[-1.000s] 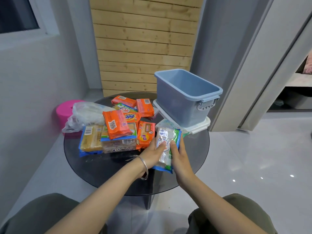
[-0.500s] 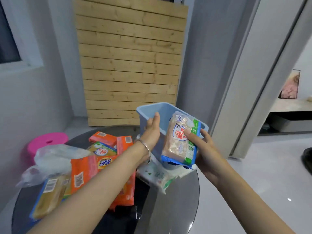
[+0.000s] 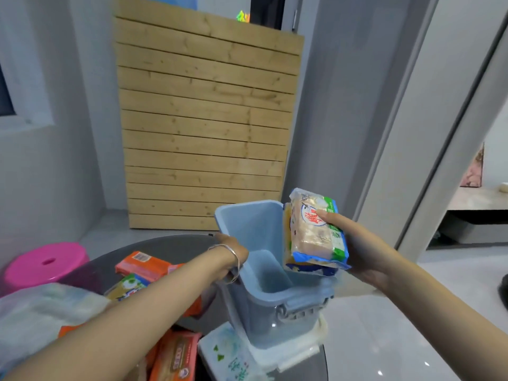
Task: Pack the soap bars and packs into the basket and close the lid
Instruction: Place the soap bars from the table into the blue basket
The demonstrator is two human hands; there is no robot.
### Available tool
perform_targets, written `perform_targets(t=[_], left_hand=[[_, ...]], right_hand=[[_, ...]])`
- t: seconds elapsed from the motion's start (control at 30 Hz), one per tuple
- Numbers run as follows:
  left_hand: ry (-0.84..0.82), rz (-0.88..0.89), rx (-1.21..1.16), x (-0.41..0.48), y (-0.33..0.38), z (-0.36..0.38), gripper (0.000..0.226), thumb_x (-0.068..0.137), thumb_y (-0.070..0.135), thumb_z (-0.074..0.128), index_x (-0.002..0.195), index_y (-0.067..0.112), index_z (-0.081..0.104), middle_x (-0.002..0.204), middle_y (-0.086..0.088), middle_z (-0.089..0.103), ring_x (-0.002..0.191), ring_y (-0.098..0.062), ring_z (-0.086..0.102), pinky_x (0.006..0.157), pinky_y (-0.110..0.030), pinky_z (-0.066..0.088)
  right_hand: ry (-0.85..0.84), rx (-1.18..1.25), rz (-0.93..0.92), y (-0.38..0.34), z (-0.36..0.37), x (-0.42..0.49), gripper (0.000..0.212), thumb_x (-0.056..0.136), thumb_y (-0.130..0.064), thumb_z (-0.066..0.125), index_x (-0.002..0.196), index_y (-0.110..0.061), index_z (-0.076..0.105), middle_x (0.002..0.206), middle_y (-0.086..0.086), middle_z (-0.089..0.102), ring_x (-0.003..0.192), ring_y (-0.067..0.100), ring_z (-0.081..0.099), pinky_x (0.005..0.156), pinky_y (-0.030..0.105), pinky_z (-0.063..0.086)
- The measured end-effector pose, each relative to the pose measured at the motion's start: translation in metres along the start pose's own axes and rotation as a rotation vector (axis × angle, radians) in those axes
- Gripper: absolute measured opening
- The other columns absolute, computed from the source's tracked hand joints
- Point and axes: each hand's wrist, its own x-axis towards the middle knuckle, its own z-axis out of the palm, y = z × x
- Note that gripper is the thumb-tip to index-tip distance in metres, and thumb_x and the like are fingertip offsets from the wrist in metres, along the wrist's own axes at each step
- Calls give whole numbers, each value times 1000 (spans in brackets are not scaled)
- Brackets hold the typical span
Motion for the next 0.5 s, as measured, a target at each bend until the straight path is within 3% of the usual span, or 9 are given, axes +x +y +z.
perform_targets(t=[0.03, 0.07, 0.17, 0.27, 0.33, 0.4, 0.47, 0.5], left_hand=[[-19, 1, 36, -3, -1, -2, 63, 91, 1, 33, 144, -1, 1, 119, -20, 51, 78, -23, 60, 57, -32, 56], [-41, 2, 77, -7, -2, -4, 64, 91, 2, 32, 146, 0, -2, 121, -20, 50, 70, -18, 53, 52, -27, 50], [-77, 5, 229, -12, -6, -4, 63, 91, 5, 37, 145, 0, 4, 134, -22, 42, 78, -18, 47, 60, -22, 43], [-156, 10, 227, -18, -11, -2, 52, 89, 7, 44, 134, 1, 20, 106, -18, 51, 79, -23, 53, 42, -26, 43], [-204, 38, 125, -19, -13, -4, 51, 91, 15, 47, 134, 4, 23, 100, -14, 53, 82, -25, 57, 55, -30, 50], [-152, 112, 70, -11, -16, -10, 56, 95, 34, 42, 143, 12, 22, 117, -12, 56, 102, -27, 57, 76, -29, 45], [-111, 160, -28, -5, -19, -14, 59, 96, 46, 34, 148, 22, 18, 131, -9, 52, 118, -26, 50, 81, -25, 35], [-114, 185, -93, -5, -22, -14, 56, 96, 46, 33, 146, 23, 24, 126, -4, 53, 114, -22, 51, 80, -23, 34]], right_hand=[[-8, -6, 24, -1, -2, 2, 41, 65, -38, 72, 99, -14, 71, 93, 8, 77, 72, 21, 74, 60, 33, 58], [-14, -31, 50, -2, -2, 4, 39, 64, -38, 73, 95, -15, 72, 90, 7, 77, 69, 21, 74, 59, 33, 58], [1, -117, 117, 0, -1, 15, 39, 66, -41, 71, 95, -15, 72, 82, 7, 76, 61, 22, 71, 45, 29, 51], [6, -101, 171, 7, 3, 28, 37, 75, -37, 69, 104, -13, 69, 82, 8, 75, 60, 22, 71, 41, 25, 50], [14, -77, 224, 15, 6, 40, 30, 80, -30, 67, 104, -11, 68, 87, 9, 76, 65, 21, 72, 51, 27, 55], [33, -85, 304, 29, 10, 55, 30, 84, -26, 64, 108, -9, 67, 98, 12, 74, 77, 23, 72, 70, 32, 58], [57, -161, 373, 45, 17, 70, 37, 86, -25, 63, 117, -5, 64, 115, 15, 69, 97, 28, 69, 90, 38, 54], [69, -212, 392, 53, 22, 76, 41, 86, -24, 64, 121, -5, 61, 120, 17, 67, 105, 30, 66, 96, 41, 51]])
